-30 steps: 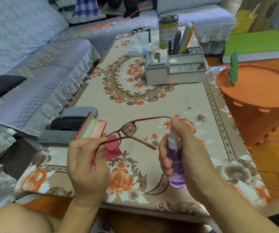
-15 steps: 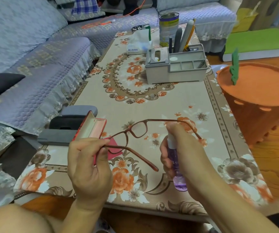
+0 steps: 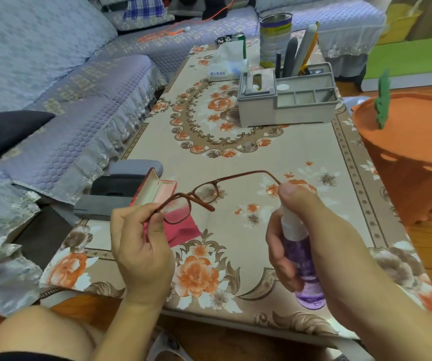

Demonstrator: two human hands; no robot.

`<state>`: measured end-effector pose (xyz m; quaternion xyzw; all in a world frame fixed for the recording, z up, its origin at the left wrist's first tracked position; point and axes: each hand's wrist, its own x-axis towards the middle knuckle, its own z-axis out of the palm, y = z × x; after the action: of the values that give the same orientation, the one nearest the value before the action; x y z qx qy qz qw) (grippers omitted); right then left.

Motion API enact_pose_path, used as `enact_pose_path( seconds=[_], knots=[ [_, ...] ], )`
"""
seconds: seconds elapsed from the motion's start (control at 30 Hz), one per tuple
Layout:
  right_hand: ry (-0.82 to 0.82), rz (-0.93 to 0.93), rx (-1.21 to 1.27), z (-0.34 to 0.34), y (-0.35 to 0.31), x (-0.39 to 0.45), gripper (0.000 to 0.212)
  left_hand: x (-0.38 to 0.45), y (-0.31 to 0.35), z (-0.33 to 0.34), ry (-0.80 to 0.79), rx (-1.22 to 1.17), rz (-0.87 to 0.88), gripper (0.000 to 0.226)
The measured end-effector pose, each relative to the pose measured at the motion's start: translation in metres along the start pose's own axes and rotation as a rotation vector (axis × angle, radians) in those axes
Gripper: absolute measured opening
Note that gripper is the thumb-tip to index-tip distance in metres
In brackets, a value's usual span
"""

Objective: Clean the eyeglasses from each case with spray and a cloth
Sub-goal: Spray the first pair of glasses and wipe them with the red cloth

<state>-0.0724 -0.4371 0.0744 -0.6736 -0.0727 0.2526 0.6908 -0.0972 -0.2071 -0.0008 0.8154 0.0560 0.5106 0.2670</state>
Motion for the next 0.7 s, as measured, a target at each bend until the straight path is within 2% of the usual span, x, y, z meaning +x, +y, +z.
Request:
enact_pose_path(
  seconds=[0.17,0.3,0.37,0.43,0.57,0.63,0.7],
  knots=[
    [0.084,-0.021,-0.032,-0.001,-0.002,0.000,0.061,-0.003,0.001,0.001,-0.001,0.021,-0.021,0.012],
    [0.170,-0.044,-0.061,-0.002,0.001,0.003,0.068,0.002,0.013,0.001,-0.032,-0.028,-0.094,0.011],
    [0.225,-0.071,-0.066,-0.003,0.003,0.006,0.078,0.014,0.030,0.002,-0.079,-0.092,-0.267,0.005],
    [0.308,-0.132,-0.088,-0.004,0.005,0.009,0.080,0.032,0.043,0.009,-0.157,-0.186,-0.532,0.010],
    [0.524,-0.326,-0.184,-0.007,0.008,0.013,0.077,0.083,0.051,0.040,-0.323,-0.602,-1.070,0.013],
    [0.615,-0.400,-0.193,-0.010,0.008,0.015,0.073,0.106,0.058,0.059,-0.421,-0.753,-1.227,0.011],
    [0.685,-0.441,-0.234,-0.014,0.006,0.018,0.075,0.124,0.067,0.078,-0.526,-0.824,-1.313,0.010]
  ],
)
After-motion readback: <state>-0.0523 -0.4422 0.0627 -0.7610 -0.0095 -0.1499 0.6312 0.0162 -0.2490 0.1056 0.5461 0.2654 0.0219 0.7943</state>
